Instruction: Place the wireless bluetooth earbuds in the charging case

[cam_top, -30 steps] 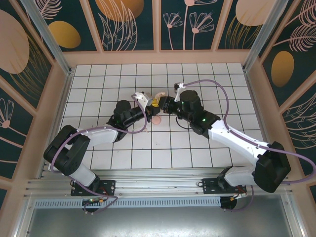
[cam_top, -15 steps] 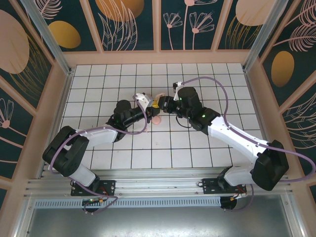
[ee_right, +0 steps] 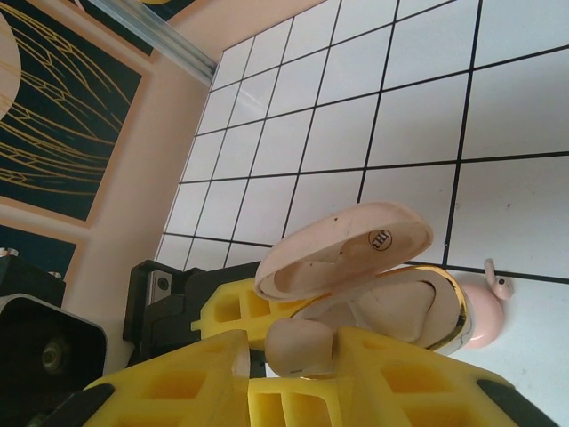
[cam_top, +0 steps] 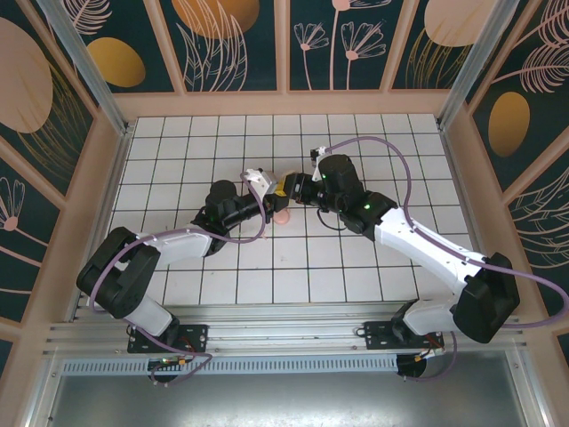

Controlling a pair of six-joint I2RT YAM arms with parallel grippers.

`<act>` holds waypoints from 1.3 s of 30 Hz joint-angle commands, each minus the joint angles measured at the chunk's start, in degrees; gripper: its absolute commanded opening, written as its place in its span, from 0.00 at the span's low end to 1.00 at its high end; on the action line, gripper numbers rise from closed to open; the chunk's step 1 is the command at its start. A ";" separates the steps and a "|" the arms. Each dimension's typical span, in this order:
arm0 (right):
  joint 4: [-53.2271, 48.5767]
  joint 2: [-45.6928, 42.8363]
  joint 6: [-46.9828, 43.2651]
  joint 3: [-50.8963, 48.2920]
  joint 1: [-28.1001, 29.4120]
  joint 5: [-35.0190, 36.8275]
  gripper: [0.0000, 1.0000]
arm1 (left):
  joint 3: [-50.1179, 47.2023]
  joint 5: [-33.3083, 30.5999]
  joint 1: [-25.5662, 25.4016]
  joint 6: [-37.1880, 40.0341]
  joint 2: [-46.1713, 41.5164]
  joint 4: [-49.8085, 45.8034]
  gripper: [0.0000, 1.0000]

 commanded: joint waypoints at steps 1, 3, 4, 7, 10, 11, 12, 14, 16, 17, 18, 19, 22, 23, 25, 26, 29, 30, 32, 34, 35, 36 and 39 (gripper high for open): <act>-2.88 -0.19 -0.65 1.26 0.17 2.31 0.33 | 1.31 2.48 -0.66 0.31 -2.84 4.79 0.02; -3.06 -0.86 -0.69 1.30 0.22 2.88 0.34 | 1.26 2.49 -0.66 0.29 -2.85 4.84 0.02; -3.07 -1.13 -0.65 1.35 0.22 3.12 0.35 | 1.36 2.44 -0.68 0.33 -2.85 4.80 0.02; -3.06 -2.18 -0.65 1.35 0.22 3.58 0.36 | 1.36 2.42 -0.77 0.21 -2.80 4.82 0.02; -2.93 -3.15 -0.69 1.35 0.22 3.89 0.38 | 1.43 2.33 -0.82 -0.01 -2.67 4.76 0.02; -2.97 -3.37 -0.65 1.46 0.21 4.01 0.39 | 1.43 2.24 -0.75 -0.01 -2.67 4.76 0.02; -2.93 -3.68 -0.65 1.53 0.22 3.98 0.39 | 1.43 2.20 -0.75 0.00 -2.64 4.71 0.02; -2.76 -4.25 -0.65 1.52 0.22 4.12 0.39 | 1.49 2.20 -0.79 -0.02 -2.67 4.58 0.02; -2.45 -4.91 -0.90 1.52 0.22 3.98 0.39 | 1.43 2.09 -0.77 0.12 -2.65 4.51 0.02; -1.99 -5.42 -1.06 1.43 0.21 3.71 0.39 | 1.43 2.15 -0.76 0.22 -2.61 4.37 0.02; -1.34 -6.02 -1.38 1.31 0.22 3.24 0.39 | 1.44 2.22 -0.75 0.16 -2.67 4.32 0.02; -0.57 -6.63 -1.71 1.14 0.17 2.81 0.39 | 1.44 2.36 -0.76 0.21 -2.62 4.24 0.02; 1.77 -9.05 -2.81 0.47 0.05 1.34 0.40 | 1.45 3.16 -0.81 0.31 -2.65 4.08 0.02; 2.15 -9.81 -3.25 0.34 -0.41 0.50 0.40 | 1.50 3.81 -0.75 0.32 -2.75 4.03 0.02; 1.88 -11.14 -4.47 0.21 -1.50 -1.13 0.41 | 1.52 5.03 -0.77 0.39 -2.85 4.04 0.02; 1.55 -11.87 -5.34 0.21 -2.15 -1.90 0.41 | 1.52 5.79 -0.78 0.49 -2.85 3.93 0.02; 0.24 -14.02 -8.18 -0.12 -4.82 -3.68 0.43 | 2.03 8.07 -0.75 1.13 -3.01 2.56 0.02; 0.03 -14.72 -9.74 -0.21 -5.98 -5.33 0.44 | 2.26 8.59 -0.75 1.33 -2.97 1.80 0.02; -0.46 -15.53 -12.76 -0.16 -8.18 -8.71 0.45 | 2.49 9.51 -0.77 2.12 -3.14 0.68 0.03; -1.78 -15.81 -16.38 0.39 -10.17 -11.46 0.46 | 3.11 10.31 -0.82 5.36 -3.38 -2.33 0.03; -2.75 -15.78 -18.39 1.01 -11.06 -12.62 0.46 | 3.70 10.44 -0.79 6.91 -3.55 -4.56 0.03; -3.85 -15.61 -20.70 1.78 -11.13 -13.89 0.47 | 4.27 10.58 -0.76 8.34 -3.73 -6.59 0.03; -7.68 -15.20 -27.91 4.33 -14.21 -16.48 0.54 | 4.99 11.24 -0.81 10.82 -4.25 -9.56 0.03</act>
